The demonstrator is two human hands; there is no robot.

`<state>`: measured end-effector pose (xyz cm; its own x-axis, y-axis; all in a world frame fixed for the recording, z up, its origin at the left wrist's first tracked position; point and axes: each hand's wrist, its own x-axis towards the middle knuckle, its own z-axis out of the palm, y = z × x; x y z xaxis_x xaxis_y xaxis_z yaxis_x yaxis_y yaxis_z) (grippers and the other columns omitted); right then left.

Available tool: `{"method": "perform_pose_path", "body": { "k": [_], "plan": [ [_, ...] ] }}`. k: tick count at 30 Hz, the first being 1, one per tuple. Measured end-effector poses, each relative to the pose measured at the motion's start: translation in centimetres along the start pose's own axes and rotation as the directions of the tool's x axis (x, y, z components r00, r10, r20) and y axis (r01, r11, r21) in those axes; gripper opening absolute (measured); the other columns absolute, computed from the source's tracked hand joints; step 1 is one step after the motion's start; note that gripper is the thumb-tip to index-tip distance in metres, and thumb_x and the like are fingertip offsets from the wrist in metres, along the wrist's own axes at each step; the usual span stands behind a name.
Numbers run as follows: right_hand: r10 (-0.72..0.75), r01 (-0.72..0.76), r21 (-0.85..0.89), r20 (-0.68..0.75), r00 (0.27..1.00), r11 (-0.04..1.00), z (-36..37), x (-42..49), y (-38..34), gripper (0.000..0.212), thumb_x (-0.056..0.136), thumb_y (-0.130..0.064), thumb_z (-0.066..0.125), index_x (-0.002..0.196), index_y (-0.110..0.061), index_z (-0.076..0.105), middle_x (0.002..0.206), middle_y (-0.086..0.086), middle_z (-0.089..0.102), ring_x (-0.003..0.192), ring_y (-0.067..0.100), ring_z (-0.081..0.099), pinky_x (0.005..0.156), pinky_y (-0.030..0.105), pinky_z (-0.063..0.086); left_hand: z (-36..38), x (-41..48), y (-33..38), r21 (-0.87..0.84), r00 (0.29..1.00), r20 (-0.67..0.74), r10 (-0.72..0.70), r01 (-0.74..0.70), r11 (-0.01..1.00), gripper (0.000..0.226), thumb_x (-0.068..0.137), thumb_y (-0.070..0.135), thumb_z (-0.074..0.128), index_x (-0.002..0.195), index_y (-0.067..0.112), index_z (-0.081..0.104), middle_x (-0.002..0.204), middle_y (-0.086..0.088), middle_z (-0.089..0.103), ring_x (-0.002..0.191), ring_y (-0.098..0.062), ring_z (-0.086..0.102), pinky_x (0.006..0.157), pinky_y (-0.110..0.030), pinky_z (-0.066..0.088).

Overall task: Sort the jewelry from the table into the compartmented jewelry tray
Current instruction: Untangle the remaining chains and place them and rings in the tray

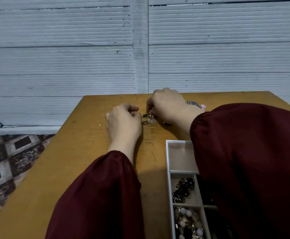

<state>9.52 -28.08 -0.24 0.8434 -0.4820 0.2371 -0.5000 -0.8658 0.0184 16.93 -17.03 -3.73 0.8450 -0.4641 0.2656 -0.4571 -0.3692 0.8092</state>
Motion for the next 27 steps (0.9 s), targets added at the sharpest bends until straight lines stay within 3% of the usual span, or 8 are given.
{"method": "perform_pose_path", "body": {
  "k": [6, 11, 16, 20, 22, 24, 27],
  "plan": [
    [0.014, -0.014, 0.008, -0.018, 1.0, 1.0, -0.5, 0.0, 0.5, 0.017, 0.093, -0.029, 0.055, 0.105, -0.02, 0.064, 0.116, 0.006, 0.058, 0.113, 0.029, 0.05, 0.078, 0.032, 0.032, -0.1, -0.1, 0.1, -0.01, 1.0, -0.008, -0.023, 0.023, 1.0, 0.018, 0.08, 0.018, 0.055, 0.081, 0.033, 0.065, 0.087, 0.002, 0.069, 0.099, -0.027, 0.06, 0.086, -0.04, 0.051],
    [0.11, -0.095, 0.205, -0.065, 0.992, 0.974, -1.9, -0.5, 1.0, 0.017, 0.096, -0.025, 0.047, 0.105, -0.015, 0.058, 0.112, 0.008, 0.061, 0.106, 0.03, 0.054, 0.082, 0.036, 0.042, -0.3, -0.2, 0.3, 0.002, 1.0, -0.007, -0.017, 0.017, 1.0, 0.018, 0.082, 0.016, 0.056, 0.081, 0.032, 0.065, 0.087, 0.003, 0.069, 0.098, -0.027, 0.06, 0.086, -0.04, 0.051],
    [0.183, -0.116, 0.429, -0.12, 0.976, 0.896, -3.8, -1.4, 1.0, 0.006, 0.092, -0.018, 0.049, 0.09, -0.017, 0.055, 0.099, 0.004, 0.064, 0.09, 0.023, 0.057, 0.07, 0.03, 0.041, -0.3, -0.4, 0.4, 0.018, 1.0, 0.008, 0.001, -0.001, 1.0, 0.018, 0.082, 0.018, 0.056, 0.081, 0.033, 0.065, 0.088, 0.002, 0.069, 0.098, -0.027, 0.059, 0.087, -0.04, 0.05],
    [0.224, -0.085, 0.541, -0.196, 0.955, 0.837, -4.9, -1.7, 1.7, 0.011, 0.095, -0.019, 0.048, 0.096, -0.016, 0.058, 0.086, -0.004, 0.057, 0.075, 0.014, 0.05, 0.053, 0.026, 0.036, -0.1, -0.7, 0.8, 0.065, 0.998, 0.046, 0.05, -0.053, 0.996, 0.017, 0.084, 0.018, 0.059, 0.092, 0.03, 0.069, 0.086, 0.006, 0.065, 0.102, -0.026, 0.053, 0.093, -0.035, 0.043],
    [0.261, -0.082, 0.589, -0.226, 0.939, 0.804, -5.2, -1.8, 2.2, 0.011, 0.096, -0.02, 0.048, 0.098, -0.016, 0.058, 0.08, -0.011, 0.053, 0.08, 0.012, 0.05, 0.059, 0.025, 0.034, 0.2, -0.8, 1.0, 0.118, 0.994, 0.068, 0.082, -0.089, 0.989, 0.018, 0.086, 0.02, 0.058, 0.096, 0.031, 0.068, 0.093, 0.006, 0.064, 0.104, -0.026, 0.05, 0.092, -0.032, 0.037],
    [0.292, -0.072, 0.649, -0.237, 0.926, 0.757, -5.6, -1.9, 2.6, 0.008, 0.097, -0.02, 0.048, 0.096, -0.018, 0.055, 0.08, -0.013, 0.053, 0.084, 0.014, 0.055, 0.069, 0.025, 0.044, 0.4, -0.9, 1.2, 0.156, 0.99, 0.093, 0.102, -0.115, 0.981, 0.019, 0.088, 0.023, 0.056, 0.1, 0.033, 0.067, 0.103, 0.002, 0.064, 0.108, -0.027, 0.046, 0.093, -0.033, 0.035],
    [0.332, -0.054, 0.712, -0.258, 0.907, 0.7, -6.2, -2.4, 3.2, 0.007, 0.097, -0.019, 0.048, 0.094, -0.018, 0.053, 0.087, 0.0, 0.062, 0.087, 0.023, 0.063, 0.081, 0.044, 0.053, 0.7, -1.0, 1.6, 0.195, 0.984, 0.124, 0.131, -0.153, 0.969, 0.022, 0.089, 0.025, 0.055, 0.104, 0.034, 0.067, 0.11, 0.0, 0.063, 0.111, -0.028, 0.041, 0.095, -0.035, 0.034]
  ]
}}
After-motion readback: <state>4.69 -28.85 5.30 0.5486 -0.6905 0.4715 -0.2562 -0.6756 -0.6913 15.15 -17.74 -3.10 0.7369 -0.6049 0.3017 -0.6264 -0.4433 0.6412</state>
